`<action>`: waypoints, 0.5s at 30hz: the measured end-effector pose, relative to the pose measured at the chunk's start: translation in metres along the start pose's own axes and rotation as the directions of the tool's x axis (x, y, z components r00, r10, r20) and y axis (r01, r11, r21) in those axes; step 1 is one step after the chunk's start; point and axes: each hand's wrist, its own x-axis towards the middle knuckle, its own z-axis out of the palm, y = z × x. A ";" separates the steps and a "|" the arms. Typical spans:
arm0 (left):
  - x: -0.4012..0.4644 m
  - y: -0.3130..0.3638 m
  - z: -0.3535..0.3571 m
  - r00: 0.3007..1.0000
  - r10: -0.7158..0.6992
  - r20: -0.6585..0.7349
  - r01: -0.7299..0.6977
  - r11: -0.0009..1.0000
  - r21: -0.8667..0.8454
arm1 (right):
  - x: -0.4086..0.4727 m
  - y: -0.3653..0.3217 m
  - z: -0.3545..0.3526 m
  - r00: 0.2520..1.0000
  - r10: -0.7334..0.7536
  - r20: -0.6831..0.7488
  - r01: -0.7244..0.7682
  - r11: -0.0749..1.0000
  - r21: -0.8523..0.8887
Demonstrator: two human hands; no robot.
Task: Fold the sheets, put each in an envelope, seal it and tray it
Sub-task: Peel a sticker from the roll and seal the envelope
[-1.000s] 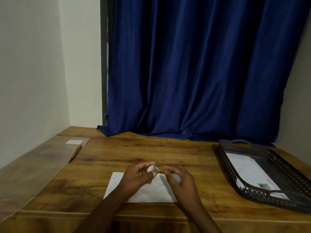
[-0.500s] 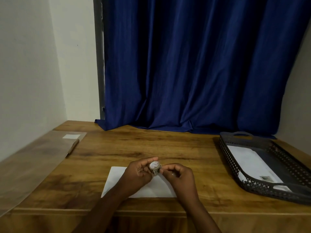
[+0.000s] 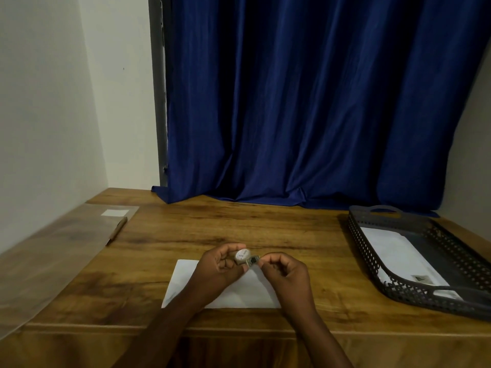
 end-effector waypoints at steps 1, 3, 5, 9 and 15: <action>0.000 0.000 0.000 1.000 0.001 -0.018 -0.001 1.000 0.004 | 0.000 0.000 0.000 1.000 -0.002 -0.007 0.002 1.000 -0.002; 0.001 -0.001 0.000 0.999 0.002 -0.046 -0.002 1.000 0.010 | 0.000 -0.001 0.000 1.000 -0.006 -0.013 0.006 1.000 -0.003; 0.002 -0.001 -0.001 0.998 0.003 -0.066 -0.001 1.000 0.019 | 0.000 -0.002 0.000 1.000 -0.016 -0.025 0.017 1.000 0.007; 0.003 -0.001 0.000 0.989 -0.004 -0.148 0.006 1.000 0.009 | -0.001 -0.007 -0.002 0.997 -0.031 -0.068 0.037 0.995 0.089; 0.007 -0.001 -0.002 0.979 -0.040 -0.200 0.038 0.999 -0.013 | 0.001 -0.012 -0.003 0.995 0.036 -0.092 -0.018 0.981 0.192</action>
